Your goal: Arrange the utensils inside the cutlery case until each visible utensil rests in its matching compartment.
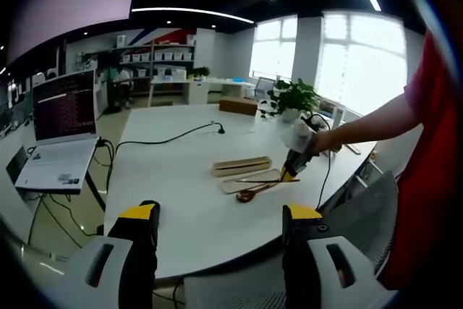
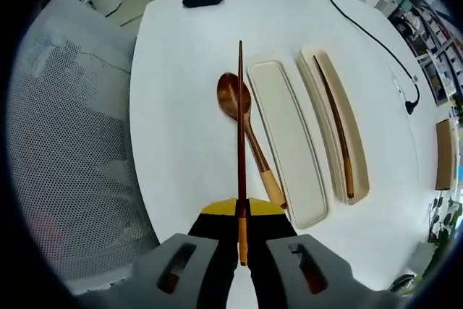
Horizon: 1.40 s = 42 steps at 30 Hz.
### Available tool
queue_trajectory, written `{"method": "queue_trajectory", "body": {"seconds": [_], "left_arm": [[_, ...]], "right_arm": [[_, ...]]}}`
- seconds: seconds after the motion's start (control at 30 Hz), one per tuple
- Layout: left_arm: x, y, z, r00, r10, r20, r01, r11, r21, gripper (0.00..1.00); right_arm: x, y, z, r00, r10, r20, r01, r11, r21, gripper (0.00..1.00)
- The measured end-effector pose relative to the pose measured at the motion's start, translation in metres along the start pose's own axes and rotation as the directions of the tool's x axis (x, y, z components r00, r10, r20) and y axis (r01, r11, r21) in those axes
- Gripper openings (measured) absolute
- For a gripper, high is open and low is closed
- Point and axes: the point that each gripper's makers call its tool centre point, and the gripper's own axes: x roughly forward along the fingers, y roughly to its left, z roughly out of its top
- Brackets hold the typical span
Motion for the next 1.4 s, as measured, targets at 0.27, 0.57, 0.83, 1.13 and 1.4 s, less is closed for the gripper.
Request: {"method": "queue_trajectory", "body": {"seconds": [0.27, 0.57, 0.83, 1.13, 1.4], "left_arm": [[0.0, 0.0, -0.001, 1.0, 0.001, -0.003, -0.001, 1.0, -0.002, 0.72], [0.002, 0.001, -0.001, 1.0, 0.002, -0.006, -0.002, 1.0, 0.0, 0.71], [0.002, 0.001, -0.002, 1.0, 0.003, -0.006, -0.003, 1.0, -0.005, 0.71], [0.002, 0.005, -0.003, 1.0, 0.009, -0.01, -0.009, 1.0, -0.01, 0.71], [0.005, 0.004, -0.004, 1.0, 0.005, -0.013, -0.005, 1.0, -0.01, 0.71]], "right_arm": [[-0.002, -0.005, -0.001, 1.0, -0.002, 0.001, 0.002, 1.0, 0.01, 0.0], [-0.001, -0.013, -0.004, 1.0, -0.005, -0.006, 0.005, 1.0, 0.011, 0.0], [-0.008, -0.021, -0.001, 1.0, -0.023, -0.004, 0.023, 1.0, 0.017, 0.0], [-0.01, -0.025, 0.0, 0.999, -0.03, -0.016, 0.03, 1.0, 0.007, 0.0], [-0.013, -0.037, 0.0, 0.999, -0.038, -0.022, 0.038, 0.999, 0.001, 0.0]]}}
